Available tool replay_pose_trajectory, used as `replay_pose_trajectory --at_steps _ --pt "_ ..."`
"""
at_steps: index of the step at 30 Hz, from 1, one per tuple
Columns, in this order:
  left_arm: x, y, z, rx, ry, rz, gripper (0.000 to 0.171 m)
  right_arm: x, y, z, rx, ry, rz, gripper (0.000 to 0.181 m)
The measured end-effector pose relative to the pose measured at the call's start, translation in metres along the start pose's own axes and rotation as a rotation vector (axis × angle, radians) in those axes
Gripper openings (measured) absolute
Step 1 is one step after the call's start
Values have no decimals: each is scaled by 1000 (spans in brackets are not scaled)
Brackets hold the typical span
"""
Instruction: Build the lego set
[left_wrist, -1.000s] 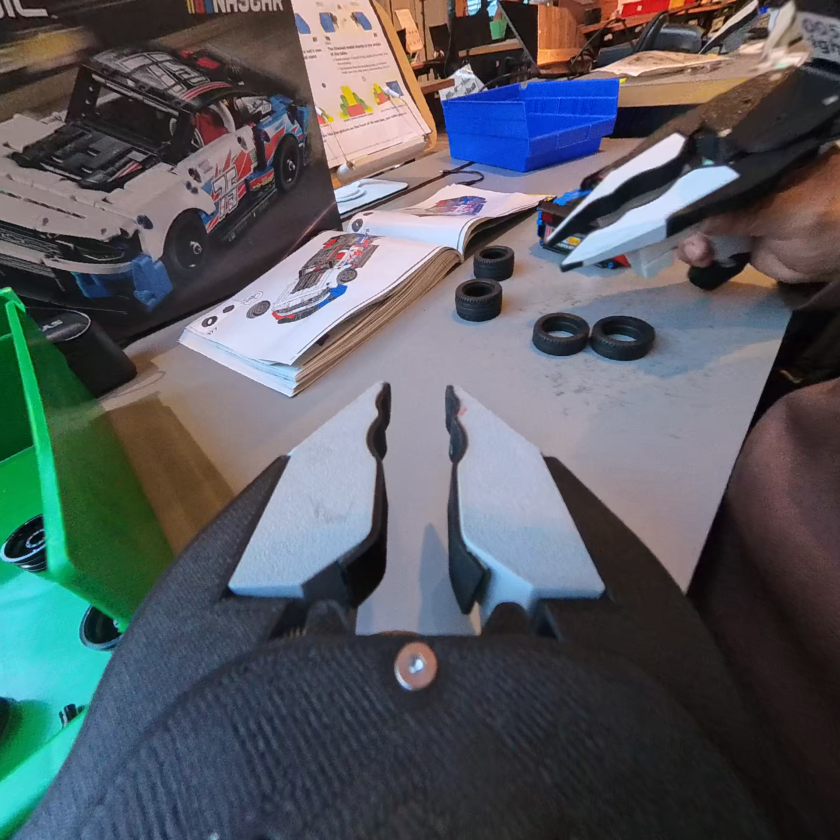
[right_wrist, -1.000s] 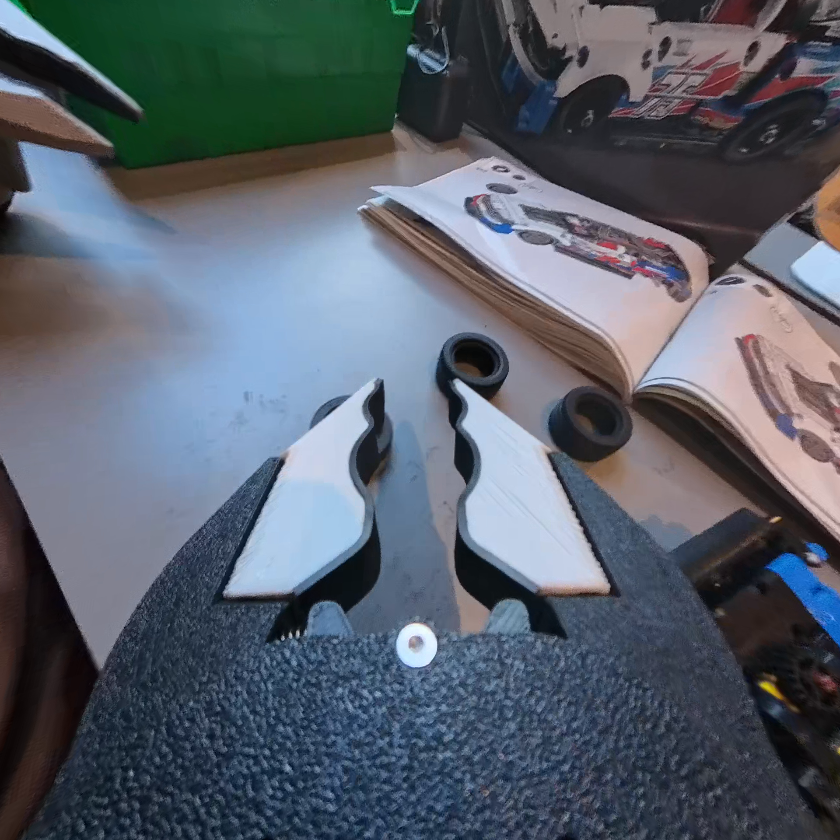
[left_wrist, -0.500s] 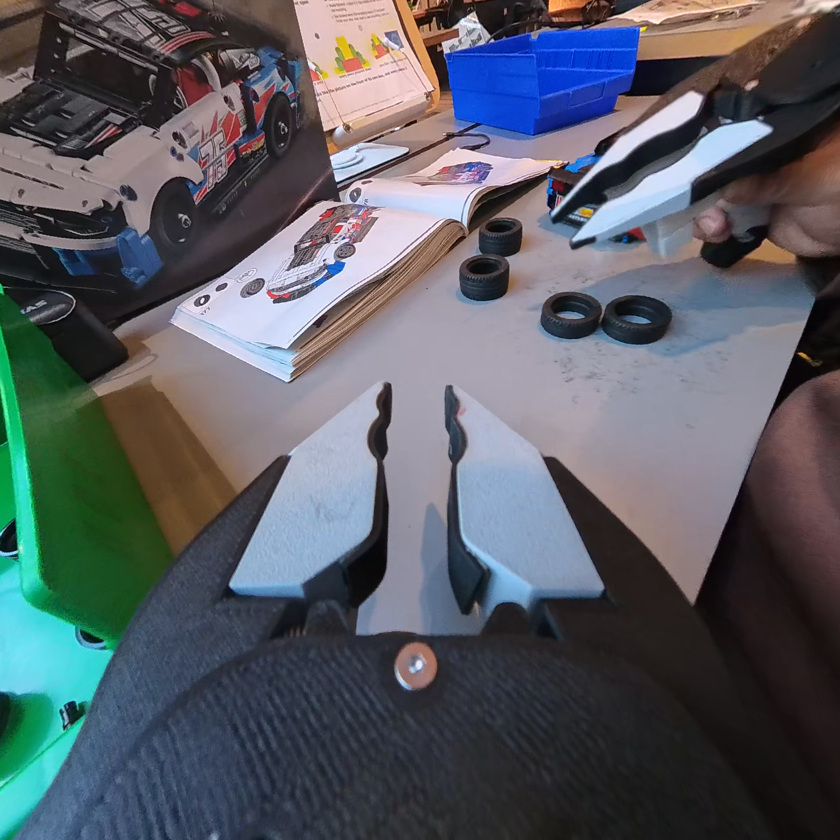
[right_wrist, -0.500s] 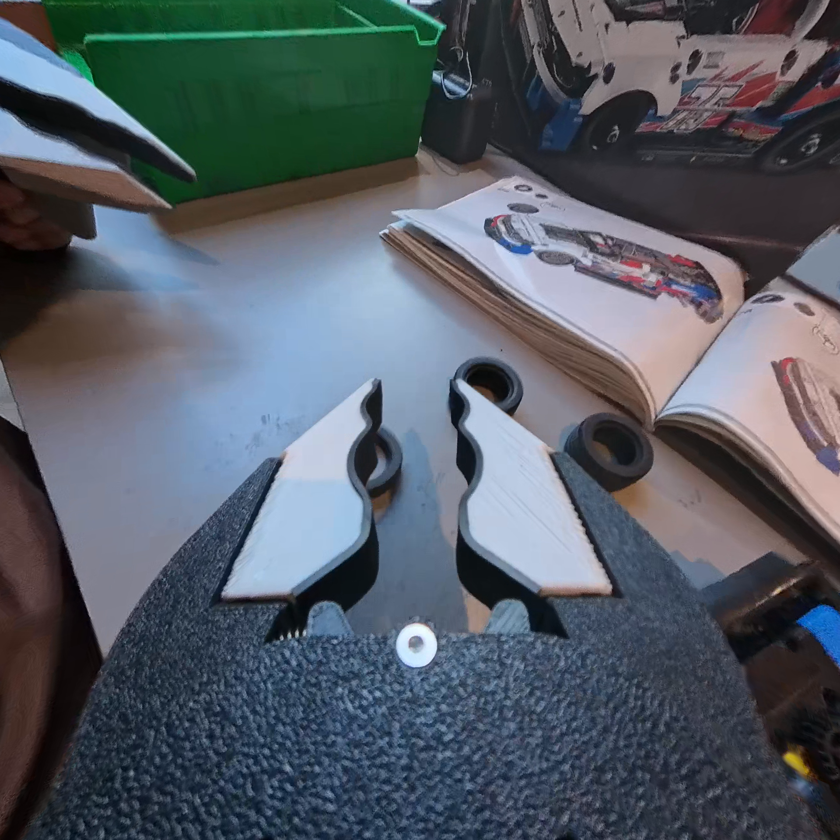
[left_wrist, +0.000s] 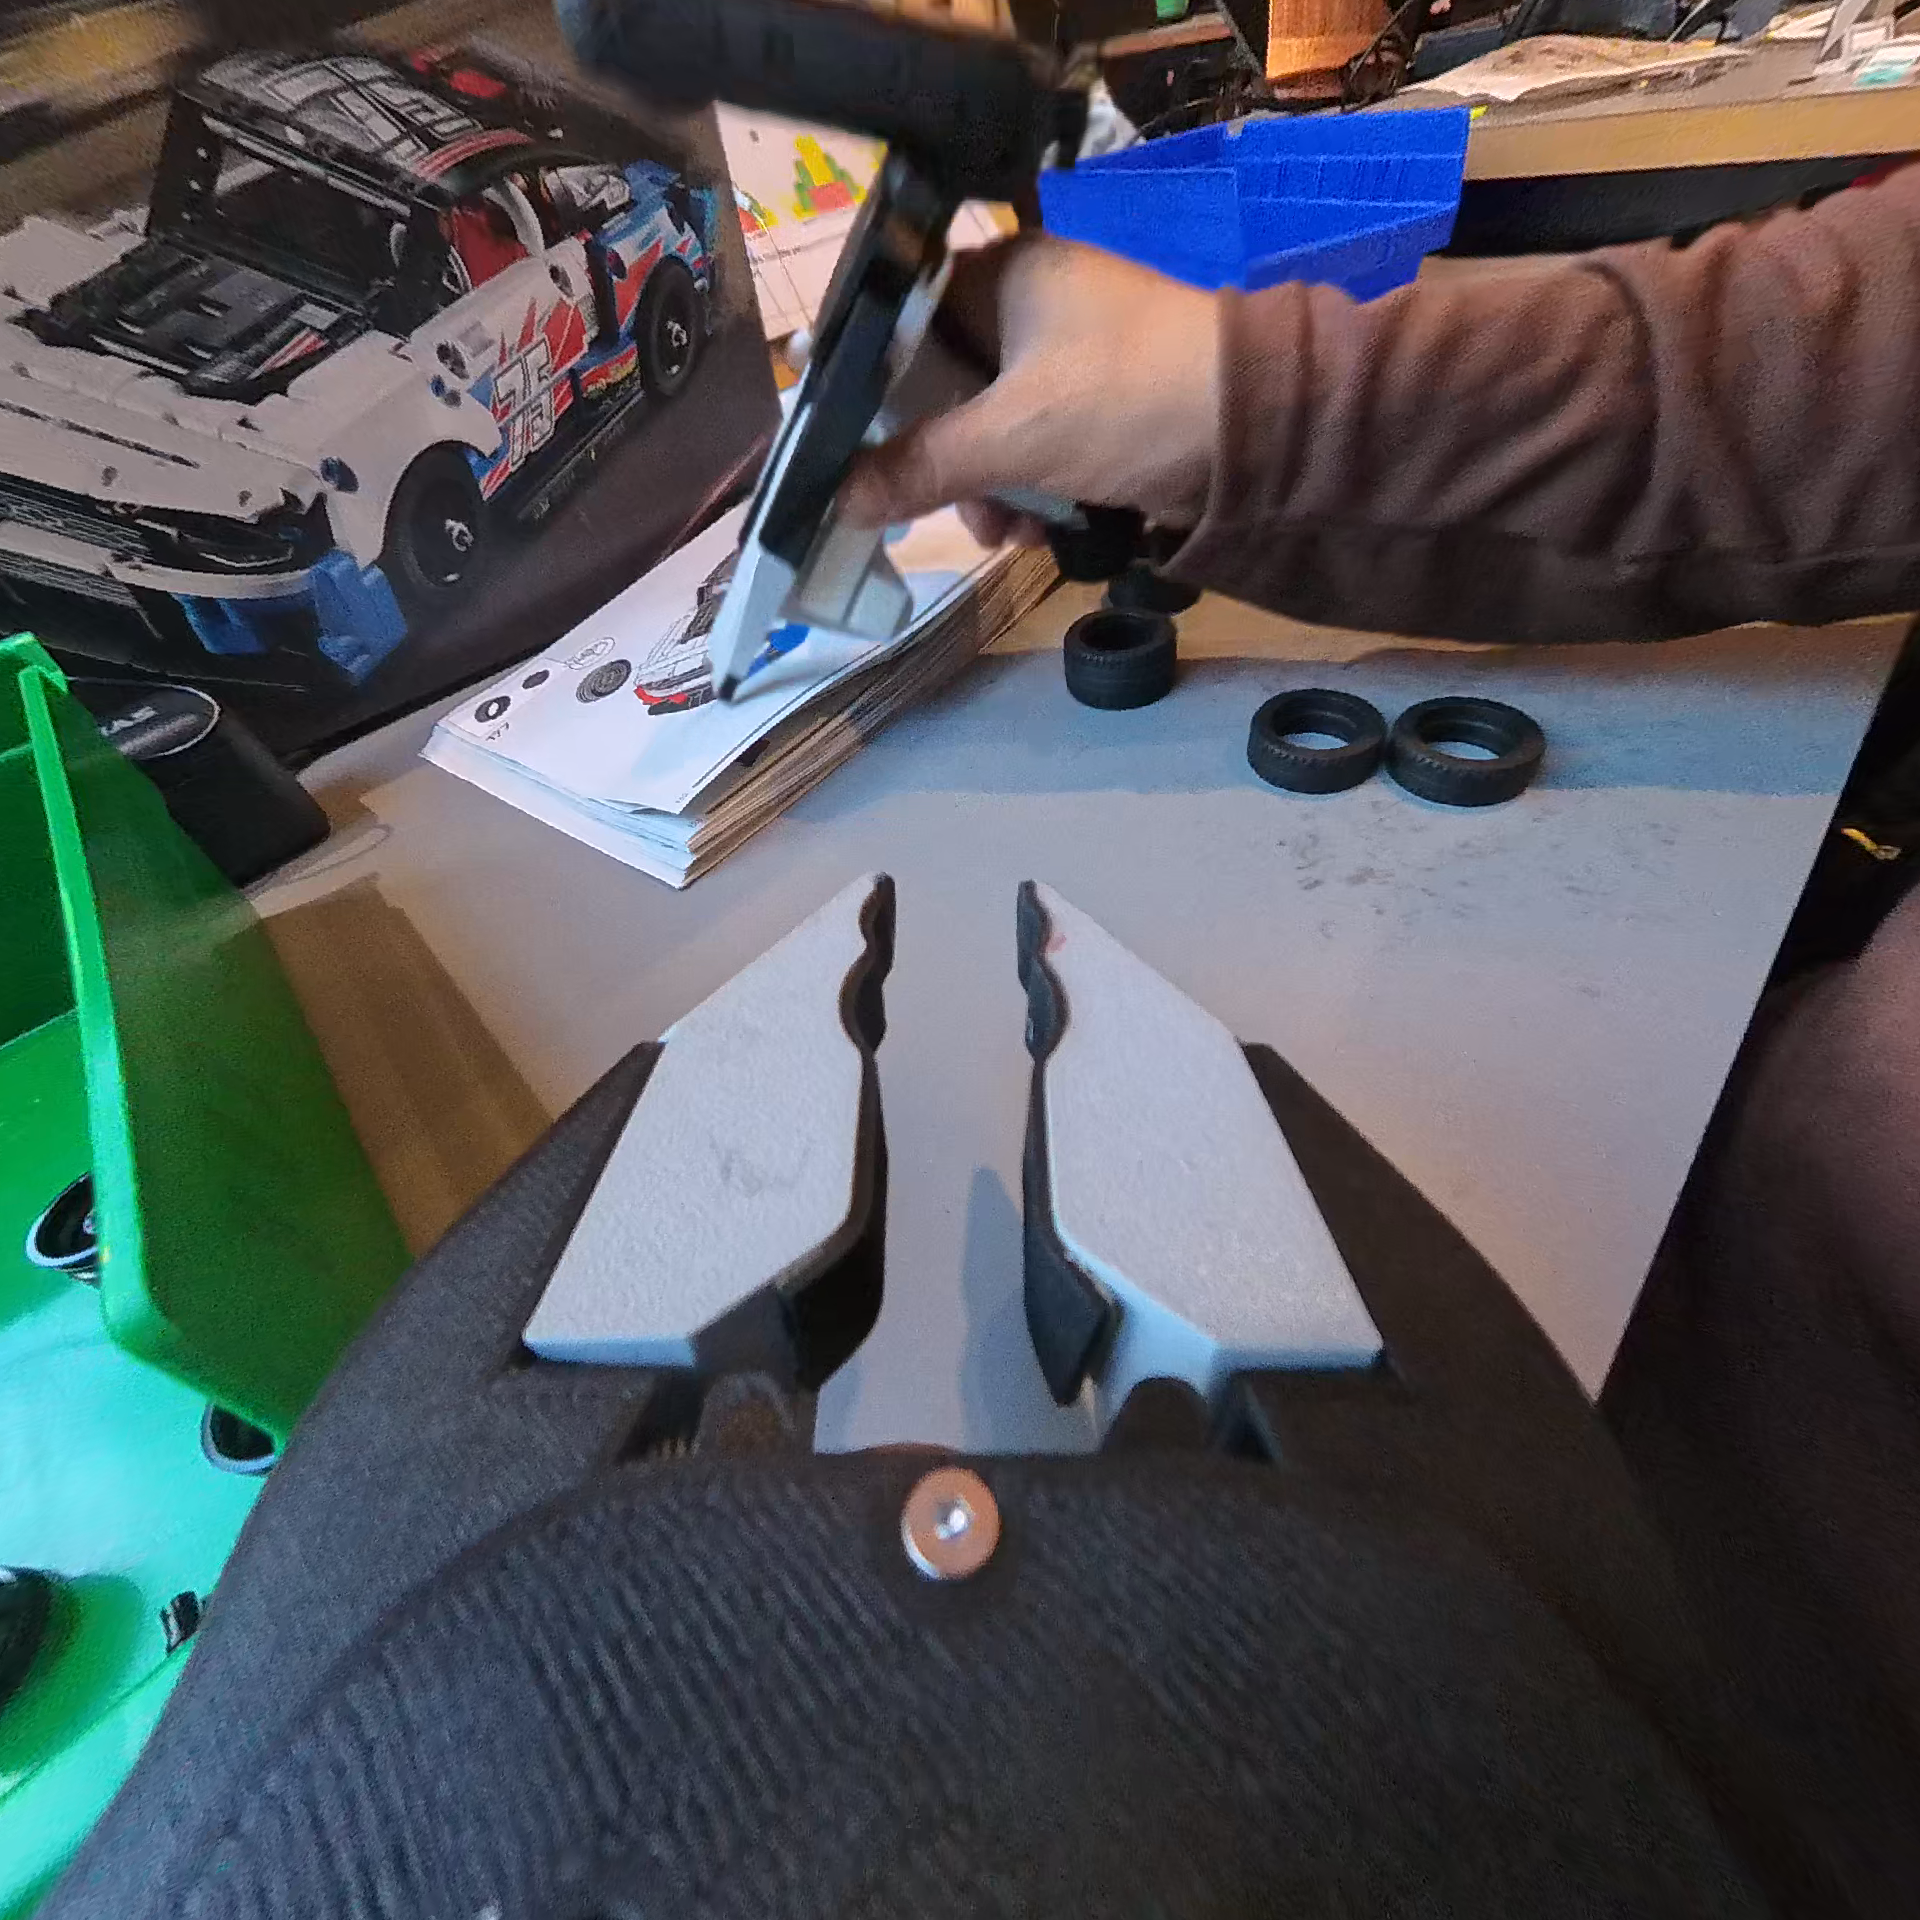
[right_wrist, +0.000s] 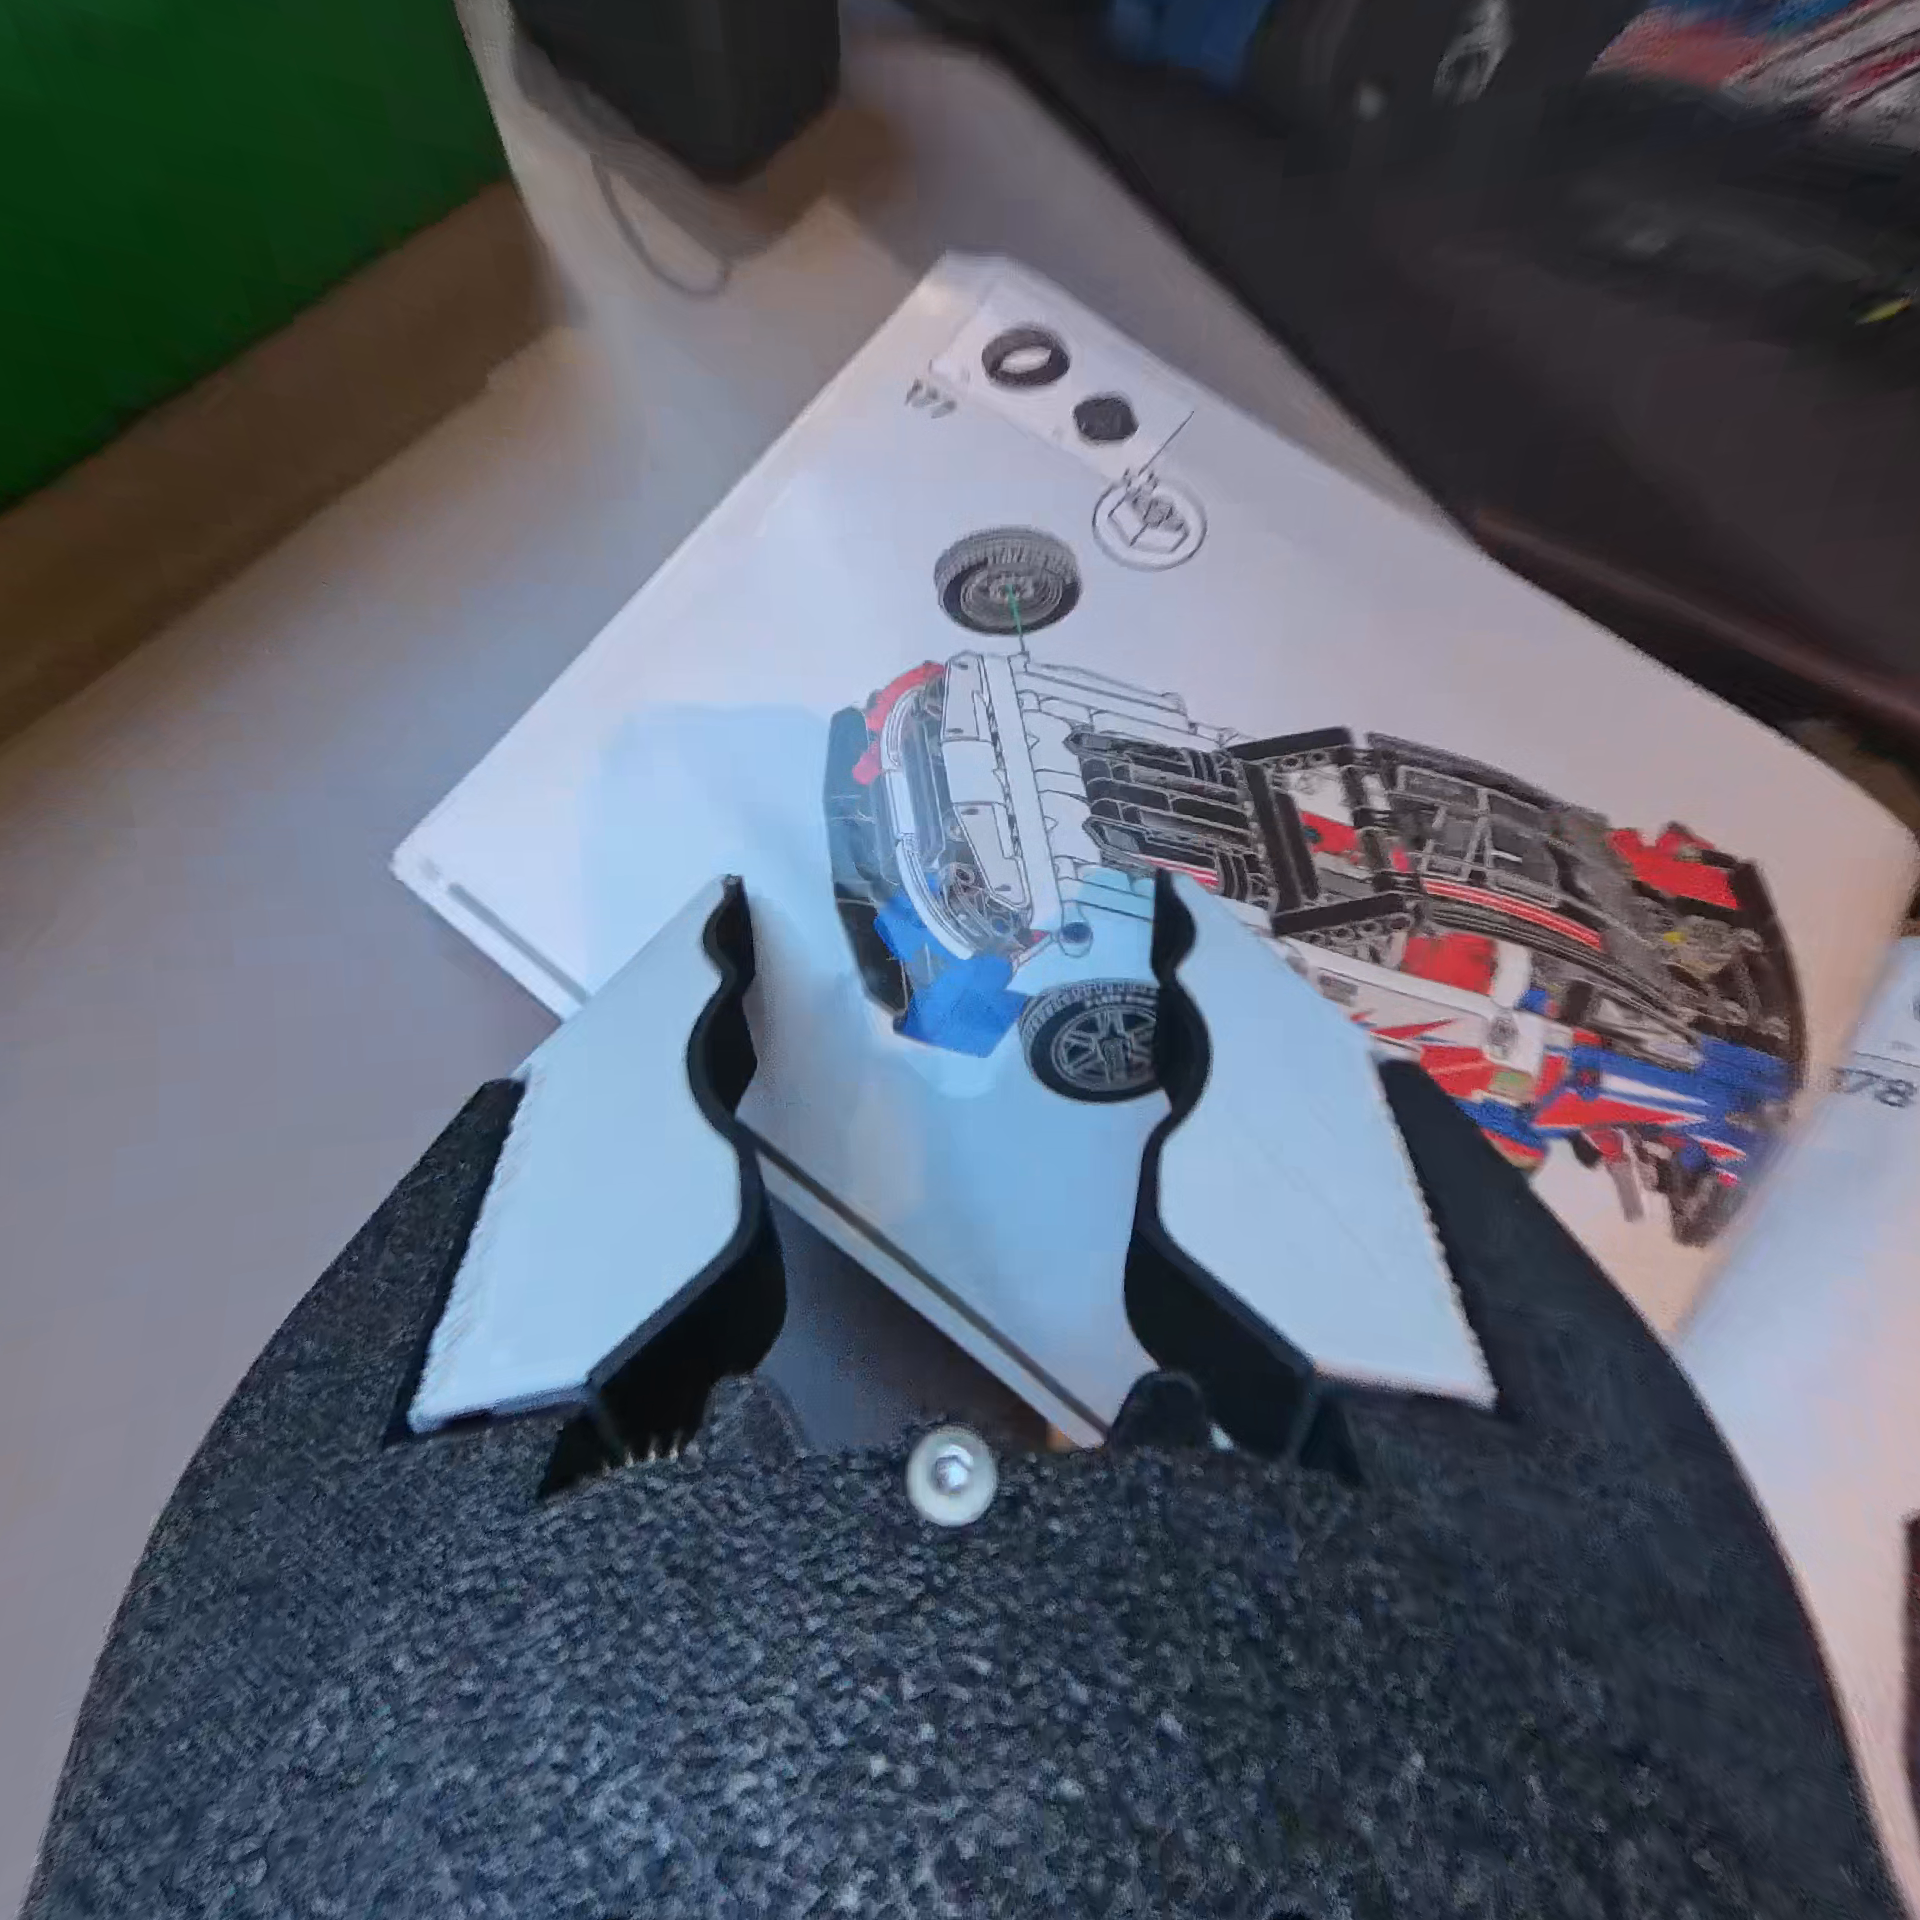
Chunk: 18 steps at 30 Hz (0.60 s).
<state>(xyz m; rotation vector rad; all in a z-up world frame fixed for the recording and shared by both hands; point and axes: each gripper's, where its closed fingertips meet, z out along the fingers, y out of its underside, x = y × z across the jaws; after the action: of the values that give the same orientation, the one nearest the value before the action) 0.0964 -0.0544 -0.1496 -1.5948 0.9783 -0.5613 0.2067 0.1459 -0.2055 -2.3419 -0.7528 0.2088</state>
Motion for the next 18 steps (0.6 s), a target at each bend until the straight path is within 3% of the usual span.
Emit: replay_pose_trajectory --at_steps 7,18 --pt "2 -2 -2 15 14 -1 21 4 16 9 -52 -59 31 69" --pt "2 -1 -1 7 23 -3 20 -7 15 0 -32 -61 -6 50"
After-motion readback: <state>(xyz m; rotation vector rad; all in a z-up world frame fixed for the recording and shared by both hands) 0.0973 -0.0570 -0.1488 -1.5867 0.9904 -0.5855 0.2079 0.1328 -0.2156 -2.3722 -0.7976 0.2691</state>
